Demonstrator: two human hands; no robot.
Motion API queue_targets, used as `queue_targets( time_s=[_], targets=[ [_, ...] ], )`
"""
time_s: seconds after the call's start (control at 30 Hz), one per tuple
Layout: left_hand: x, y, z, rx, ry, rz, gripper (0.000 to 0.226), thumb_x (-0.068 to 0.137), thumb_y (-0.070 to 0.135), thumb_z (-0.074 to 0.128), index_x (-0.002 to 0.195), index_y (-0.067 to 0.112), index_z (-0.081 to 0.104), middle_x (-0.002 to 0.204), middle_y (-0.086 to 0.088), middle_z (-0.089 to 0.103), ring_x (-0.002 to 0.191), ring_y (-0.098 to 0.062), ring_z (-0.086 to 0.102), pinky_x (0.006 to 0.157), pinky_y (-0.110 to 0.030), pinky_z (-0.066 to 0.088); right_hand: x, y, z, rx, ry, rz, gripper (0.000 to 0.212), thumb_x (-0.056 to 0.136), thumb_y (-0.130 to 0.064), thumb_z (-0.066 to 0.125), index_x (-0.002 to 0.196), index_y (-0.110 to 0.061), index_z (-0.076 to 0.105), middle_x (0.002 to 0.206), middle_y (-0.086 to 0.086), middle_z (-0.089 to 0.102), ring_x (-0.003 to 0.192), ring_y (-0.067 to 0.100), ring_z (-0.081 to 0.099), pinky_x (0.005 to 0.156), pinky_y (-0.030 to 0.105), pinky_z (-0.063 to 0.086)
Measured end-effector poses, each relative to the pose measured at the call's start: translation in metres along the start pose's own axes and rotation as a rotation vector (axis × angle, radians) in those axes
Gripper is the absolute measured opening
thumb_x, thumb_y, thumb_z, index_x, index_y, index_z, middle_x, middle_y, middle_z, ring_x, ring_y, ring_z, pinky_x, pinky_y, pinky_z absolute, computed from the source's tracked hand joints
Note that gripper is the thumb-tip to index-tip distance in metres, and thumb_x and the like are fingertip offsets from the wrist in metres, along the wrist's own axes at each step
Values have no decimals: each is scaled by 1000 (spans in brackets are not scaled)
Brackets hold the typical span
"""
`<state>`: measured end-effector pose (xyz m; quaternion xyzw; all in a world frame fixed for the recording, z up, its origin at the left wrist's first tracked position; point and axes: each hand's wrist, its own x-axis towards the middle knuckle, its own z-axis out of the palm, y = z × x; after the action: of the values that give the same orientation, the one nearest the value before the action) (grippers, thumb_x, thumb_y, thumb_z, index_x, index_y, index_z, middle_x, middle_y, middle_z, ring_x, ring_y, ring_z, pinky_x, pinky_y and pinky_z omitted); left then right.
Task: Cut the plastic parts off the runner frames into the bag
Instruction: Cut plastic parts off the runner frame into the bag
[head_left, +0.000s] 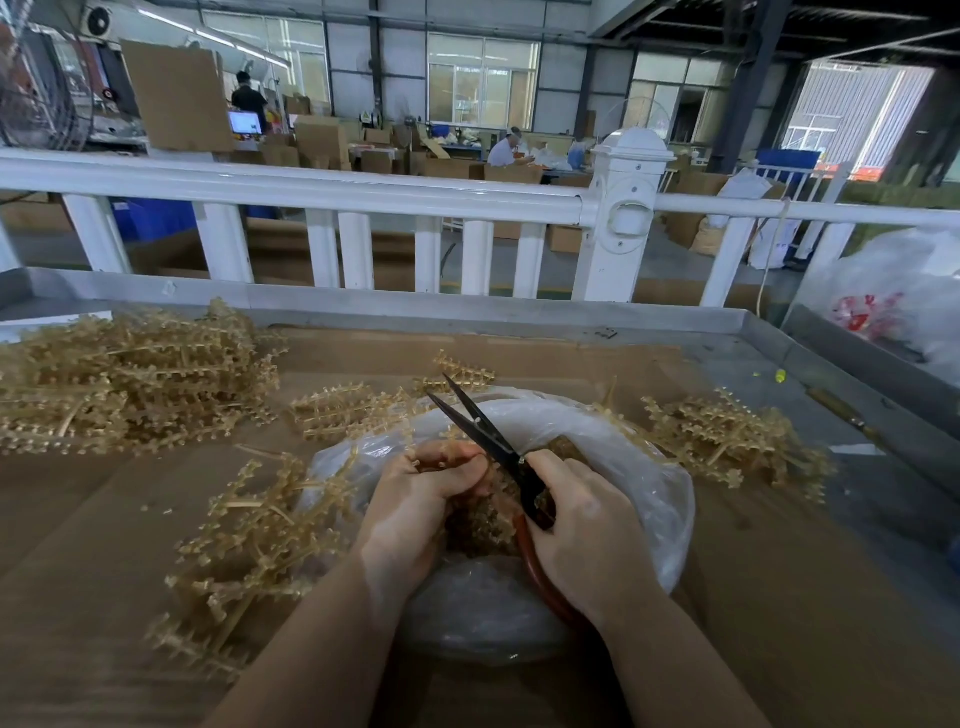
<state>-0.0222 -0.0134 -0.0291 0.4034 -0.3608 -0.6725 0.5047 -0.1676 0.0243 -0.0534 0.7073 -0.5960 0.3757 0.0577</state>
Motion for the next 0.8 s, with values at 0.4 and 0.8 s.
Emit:
queue_targets(
  time_s=[0.4, 0.8],
  targets=[
    [2, -3, -1, 61, -1, 18, 12, 77, -5, 67, 88, -1, 70, 91, -20, 72, 91, -34, 69, 88, -46, 54, 0, -3, -4, -46, -31, 29, 22, 83, -27, 67, 105, -21, 64, 85, -5, 64, 78, 10, 59, 73, 15, 39],
    [5, -6, -1, 15, 18, 37, 23, 80, -4, 65, 103, -11, 64, 101, -27, 69, 100, -40, 66, 93, -51, 51, 3, -3, -1, -46, -40, 19, 17, 90, -33, 60, 101, -21, 65, 79, -6, 64, 72, 9, 59, 67, 19, 47]
  ],
)
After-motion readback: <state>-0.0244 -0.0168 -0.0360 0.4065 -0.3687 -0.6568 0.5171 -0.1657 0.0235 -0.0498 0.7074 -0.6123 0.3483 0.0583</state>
